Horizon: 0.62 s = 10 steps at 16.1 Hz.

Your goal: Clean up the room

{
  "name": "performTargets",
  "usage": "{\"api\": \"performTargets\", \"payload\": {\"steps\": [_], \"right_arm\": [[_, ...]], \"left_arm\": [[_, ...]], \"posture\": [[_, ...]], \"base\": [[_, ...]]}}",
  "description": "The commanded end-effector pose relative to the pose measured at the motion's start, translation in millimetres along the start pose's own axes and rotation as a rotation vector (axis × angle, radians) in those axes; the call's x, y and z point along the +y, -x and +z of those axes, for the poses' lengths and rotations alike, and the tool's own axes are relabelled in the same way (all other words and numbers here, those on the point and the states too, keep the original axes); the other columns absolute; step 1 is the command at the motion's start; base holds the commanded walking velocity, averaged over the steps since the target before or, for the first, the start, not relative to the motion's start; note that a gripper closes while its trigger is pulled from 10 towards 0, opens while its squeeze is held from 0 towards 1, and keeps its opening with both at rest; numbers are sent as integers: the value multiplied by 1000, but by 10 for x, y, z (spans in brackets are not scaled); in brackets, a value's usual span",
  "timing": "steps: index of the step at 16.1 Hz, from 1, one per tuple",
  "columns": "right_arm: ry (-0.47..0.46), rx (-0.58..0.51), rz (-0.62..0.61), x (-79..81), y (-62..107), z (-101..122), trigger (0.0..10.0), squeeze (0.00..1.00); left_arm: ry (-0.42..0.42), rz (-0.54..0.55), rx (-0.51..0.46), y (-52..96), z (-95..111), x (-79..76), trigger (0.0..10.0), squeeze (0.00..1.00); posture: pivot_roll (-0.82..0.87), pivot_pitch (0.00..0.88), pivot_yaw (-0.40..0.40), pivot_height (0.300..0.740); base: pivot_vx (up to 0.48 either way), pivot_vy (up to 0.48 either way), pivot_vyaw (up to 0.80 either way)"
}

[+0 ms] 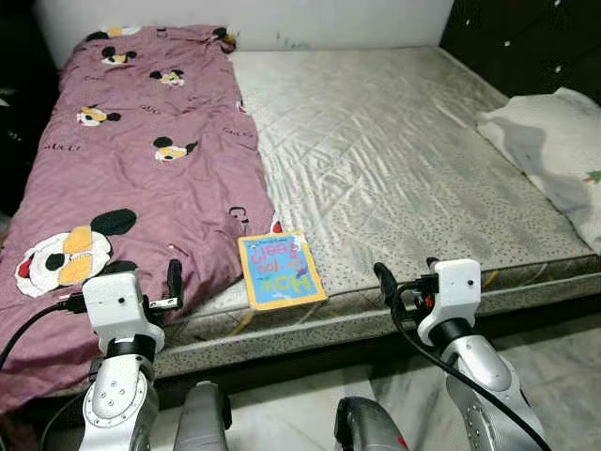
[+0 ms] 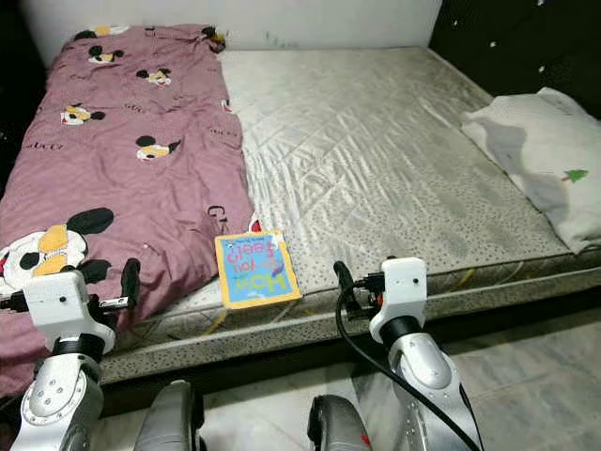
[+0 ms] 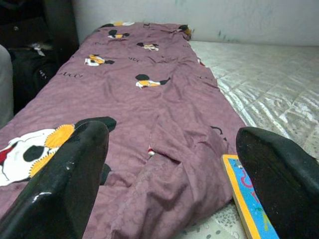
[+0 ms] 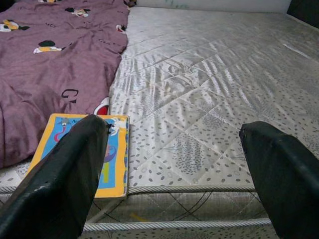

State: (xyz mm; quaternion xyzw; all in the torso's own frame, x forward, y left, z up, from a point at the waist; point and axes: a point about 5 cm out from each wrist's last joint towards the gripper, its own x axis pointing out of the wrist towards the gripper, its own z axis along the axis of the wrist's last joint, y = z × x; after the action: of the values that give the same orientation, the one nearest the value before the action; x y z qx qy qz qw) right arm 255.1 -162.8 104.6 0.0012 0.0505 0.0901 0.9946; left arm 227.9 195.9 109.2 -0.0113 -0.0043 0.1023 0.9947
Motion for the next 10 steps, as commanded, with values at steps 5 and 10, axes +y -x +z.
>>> {"api": "performTargets", "payload": {"steps": [5,10], "right_arm": [[6,-2,5,-1,-2,0,10000,0],[7,-2,9,7,-5,-7,10000,0]], "left_arm": [[9,-19,-9,-1,29,-31,10000,0],[12,-25,-6,-3,23,-46,10000,0]], "posture": [[-78,95,-58,626],[-76,90,-58,626]], "base": [[425,0,0],[414,0,0]]}}
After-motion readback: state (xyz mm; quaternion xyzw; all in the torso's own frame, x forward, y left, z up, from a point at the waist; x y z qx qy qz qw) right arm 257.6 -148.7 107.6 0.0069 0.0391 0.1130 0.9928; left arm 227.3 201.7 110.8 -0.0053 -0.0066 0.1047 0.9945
